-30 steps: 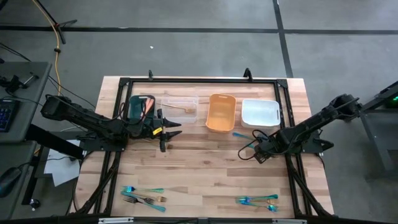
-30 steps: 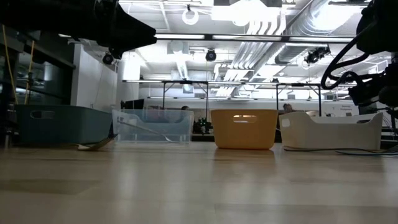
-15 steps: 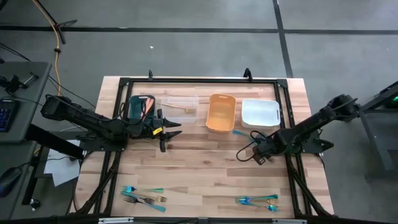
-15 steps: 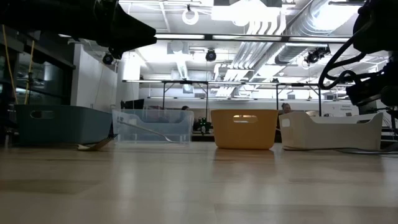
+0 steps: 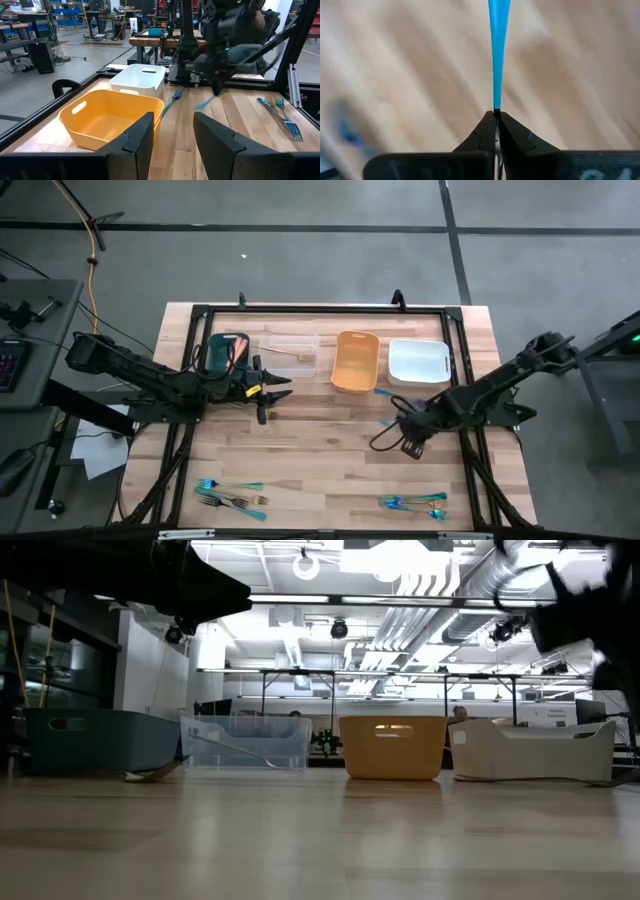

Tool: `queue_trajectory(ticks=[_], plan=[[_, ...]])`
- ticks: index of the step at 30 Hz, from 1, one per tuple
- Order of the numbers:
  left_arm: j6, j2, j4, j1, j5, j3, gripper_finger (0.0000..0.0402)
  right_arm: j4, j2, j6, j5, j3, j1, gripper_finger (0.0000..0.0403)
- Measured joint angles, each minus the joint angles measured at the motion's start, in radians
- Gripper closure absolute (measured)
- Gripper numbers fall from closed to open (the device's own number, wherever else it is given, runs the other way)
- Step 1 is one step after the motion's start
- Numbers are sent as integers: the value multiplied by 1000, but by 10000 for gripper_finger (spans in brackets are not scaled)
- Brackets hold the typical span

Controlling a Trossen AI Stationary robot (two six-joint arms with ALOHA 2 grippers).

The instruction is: Sort silverware by color (type)

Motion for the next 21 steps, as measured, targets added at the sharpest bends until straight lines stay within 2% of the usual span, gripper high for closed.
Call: queue_trajectory(ticks=[4, 12, 21], plan=[[0, 0, 0, 0, 0, 0, 270, 252, 5, -153, 83, 6, 6, 400], [-1, 0, 1, 0, 0, 0, 270, 770, 93, -524, 378, 6, -39, 401], [0, 0, 8, 0, 0, 0, 270, 1343, 312, -811, 417, 7, -211, 402]])
